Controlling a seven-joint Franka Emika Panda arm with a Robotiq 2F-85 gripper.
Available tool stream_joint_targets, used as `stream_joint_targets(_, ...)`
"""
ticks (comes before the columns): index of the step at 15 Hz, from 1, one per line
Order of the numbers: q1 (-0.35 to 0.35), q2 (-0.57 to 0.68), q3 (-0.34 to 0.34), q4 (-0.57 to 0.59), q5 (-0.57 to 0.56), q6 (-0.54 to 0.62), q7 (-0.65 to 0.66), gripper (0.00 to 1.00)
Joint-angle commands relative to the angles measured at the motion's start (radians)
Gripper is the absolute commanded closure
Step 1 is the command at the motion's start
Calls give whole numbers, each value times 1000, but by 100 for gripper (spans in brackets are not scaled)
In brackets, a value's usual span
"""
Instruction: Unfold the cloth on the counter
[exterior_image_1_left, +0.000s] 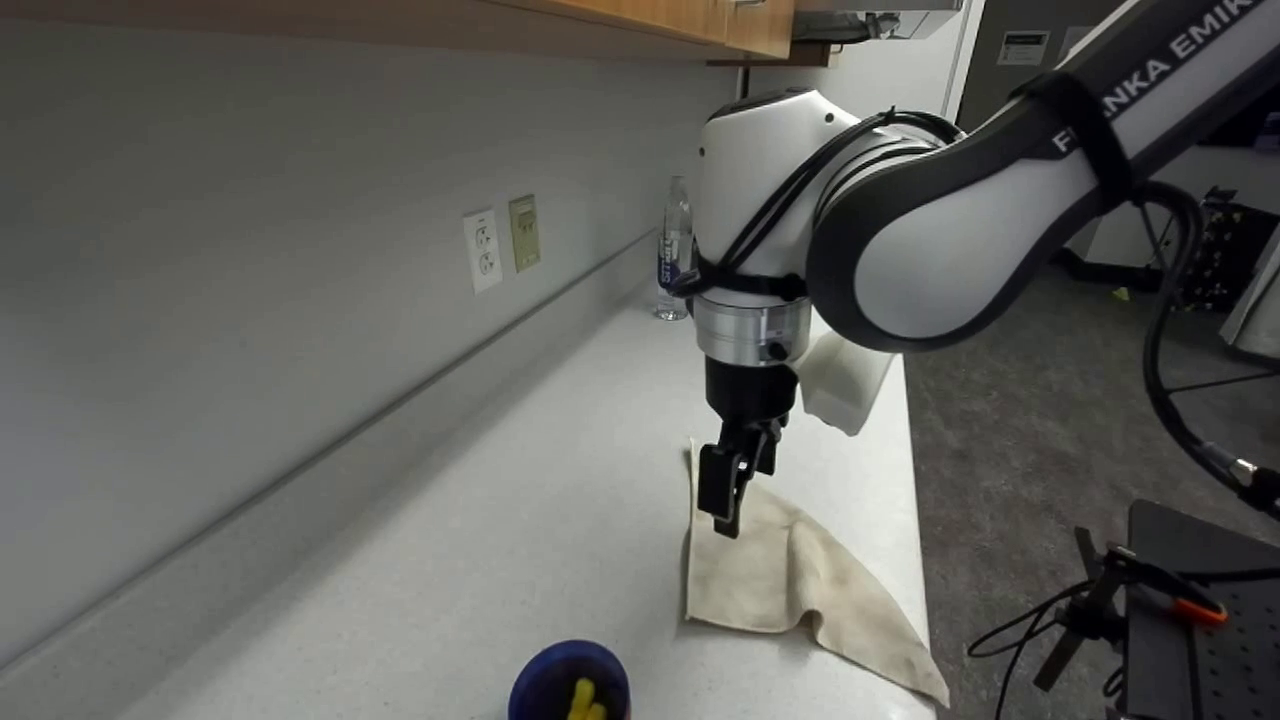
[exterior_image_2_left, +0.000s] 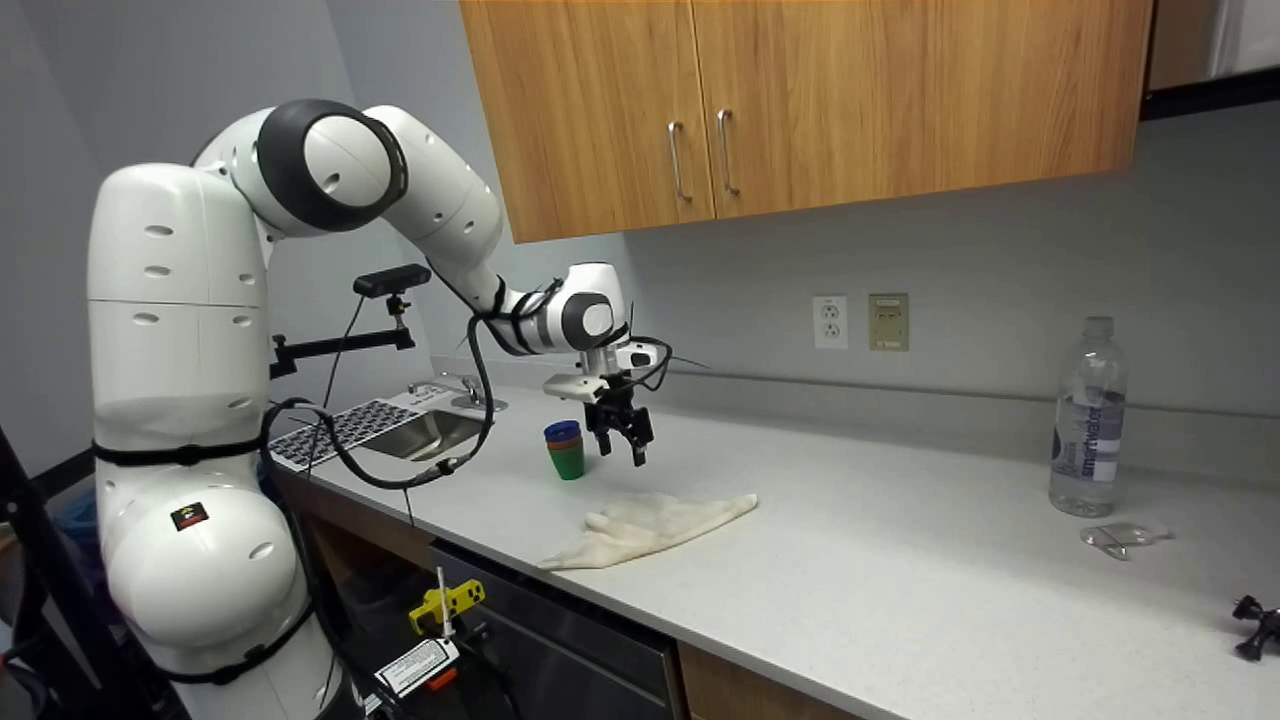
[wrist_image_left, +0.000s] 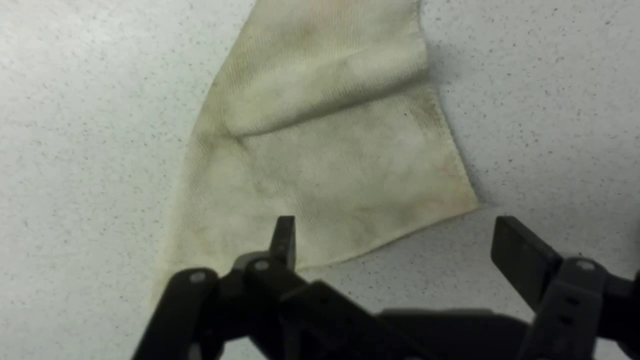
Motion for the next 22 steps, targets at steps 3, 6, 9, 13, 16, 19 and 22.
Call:
stream_joint_targets(3, 2, -34, 42, -12, 79, -14, -62, 0)
stream_joint_targets(6, 10, -9, 35, 2, 62, -5, -33, 0)
stream_joint_targets(9, 14, -7, 26, 13, 41, 2, -22, 0)
stream_joint_targets(13, 26, 28, 11, 20, 10, -2, 26, 1)
stream_joint_targets(16, 27, 49, 19, -8, 26, -3, 21, 0)
stream_joint_targets(19, 45, 93, 16, 3, 15, 25, 28, 0)
stream_joint_targets(22, 68, 142, -3, 39, -17, 66, 46, 0)
